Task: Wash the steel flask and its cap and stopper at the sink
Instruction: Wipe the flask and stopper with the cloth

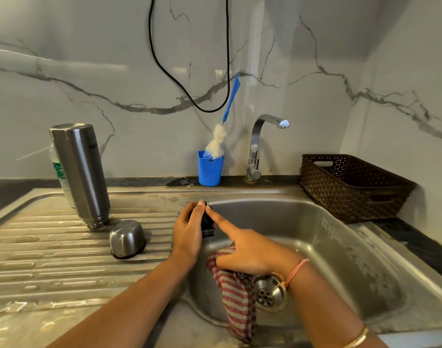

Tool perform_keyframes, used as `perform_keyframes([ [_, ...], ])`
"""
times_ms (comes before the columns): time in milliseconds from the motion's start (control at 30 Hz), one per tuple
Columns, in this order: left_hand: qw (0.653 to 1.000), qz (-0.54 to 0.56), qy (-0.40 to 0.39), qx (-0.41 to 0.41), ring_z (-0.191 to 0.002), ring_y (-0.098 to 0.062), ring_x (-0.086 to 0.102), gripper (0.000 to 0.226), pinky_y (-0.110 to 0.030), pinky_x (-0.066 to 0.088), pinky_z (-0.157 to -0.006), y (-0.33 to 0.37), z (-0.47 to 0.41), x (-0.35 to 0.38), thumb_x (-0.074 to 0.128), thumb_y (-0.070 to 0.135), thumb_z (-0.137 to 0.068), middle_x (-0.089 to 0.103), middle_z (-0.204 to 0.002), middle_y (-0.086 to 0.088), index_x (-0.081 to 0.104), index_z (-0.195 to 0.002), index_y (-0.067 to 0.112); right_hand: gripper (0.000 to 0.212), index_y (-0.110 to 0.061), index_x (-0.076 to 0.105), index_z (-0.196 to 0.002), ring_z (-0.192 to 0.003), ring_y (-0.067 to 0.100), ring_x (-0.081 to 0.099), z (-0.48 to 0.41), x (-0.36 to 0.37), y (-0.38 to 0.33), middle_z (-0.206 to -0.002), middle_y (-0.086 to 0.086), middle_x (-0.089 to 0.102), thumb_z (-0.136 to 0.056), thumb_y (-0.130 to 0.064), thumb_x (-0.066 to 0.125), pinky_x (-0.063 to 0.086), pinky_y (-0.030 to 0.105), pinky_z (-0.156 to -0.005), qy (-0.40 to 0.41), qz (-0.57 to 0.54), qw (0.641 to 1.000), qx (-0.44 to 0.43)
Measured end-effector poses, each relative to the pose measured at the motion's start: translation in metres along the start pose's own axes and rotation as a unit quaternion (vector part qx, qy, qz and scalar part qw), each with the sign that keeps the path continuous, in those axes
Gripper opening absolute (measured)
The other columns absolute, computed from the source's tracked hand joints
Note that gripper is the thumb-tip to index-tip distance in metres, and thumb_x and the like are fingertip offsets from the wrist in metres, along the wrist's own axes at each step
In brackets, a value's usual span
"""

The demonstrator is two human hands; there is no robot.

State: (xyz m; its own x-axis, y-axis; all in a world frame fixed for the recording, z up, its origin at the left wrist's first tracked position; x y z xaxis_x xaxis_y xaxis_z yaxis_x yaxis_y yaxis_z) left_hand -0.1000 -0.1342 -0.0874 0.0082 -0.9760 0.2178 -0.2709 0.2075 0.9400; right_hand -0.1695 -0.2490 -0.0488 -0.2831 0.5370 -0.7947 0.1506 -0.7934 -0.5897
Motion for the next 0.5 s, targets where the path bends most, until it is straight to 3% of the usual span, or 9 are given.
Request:
perform_keyframes([
  [167,1.000,-0.007,0.018,0.007,-0.072,-0.009,0.057,0.023,-0.025,0.047,-0.068,0.0013,0.0005,0.0008,0.048,0.019,-0.098,0.060,-0.074,0.003,0.061,-0.079,0.018,0.089,-0.066,-0.014,-0.133,-0.091,0.020,0.062,0.0014,-0.0005,-0.0027,-0.097,0.002,0.058,-0.087,-0.036,0.056,0.053,0.035,-0.086,0.002,0.007,1.000,-0.005],
  [333,0.999,0.005,0.034,0.006,-0.067,-0.009,0.057,0.025,-0.015,0.047,-0.053,0.0021,0.0011,-0.0004,0.046,0.018,-0.098,0.059,-0.072,0.000,0.061,-0.078,0.016,0.089,-0.064,-0.014,-0.135,-0.087,0.019,0.062,0.0020,-0.0001,-0.0049,-0.091,0.002,0.059,-0.088,-0.034,0.056,0.055,0.034,-0.083,-0.001,0.015,1.000,-0.005],
  [500,0.999,0.024,0.043,-0.017,-0.069,-0.013,0.057,0.026,-0.020,0.048,-0.053,0.0016,0.0000,0.0015,0.046,0.019,-0.098,0.059,-0.073,-0.003,0.060,-0.077,0.017,0.090,-0.064,-0.013,-0.135,-0.086,0.020,0.063,0.0015,0.0003,-0.0062,-0.093,0.004,0.059,-0.087,-0.033,0.056,0.055,0.037,-0.084,0.003,0.024,1.000,-0.008],
])
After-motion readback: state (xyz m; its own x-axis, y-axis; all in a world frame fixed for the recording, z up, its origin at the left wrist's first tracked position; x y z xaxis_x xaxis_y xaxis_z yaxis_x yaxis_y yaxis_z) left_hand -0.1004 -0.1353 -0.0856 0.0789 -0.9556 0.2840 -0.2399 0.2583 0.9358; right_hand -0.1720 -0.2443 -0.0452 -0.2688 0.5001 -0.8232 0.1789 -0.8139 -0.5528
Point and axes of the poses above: each hand's wrist, its own z-axis away from the middle knuckle, its own x-axis out of the palm, y = z × x, the point moved 3 cm from there along -z, towards the middle knuckle
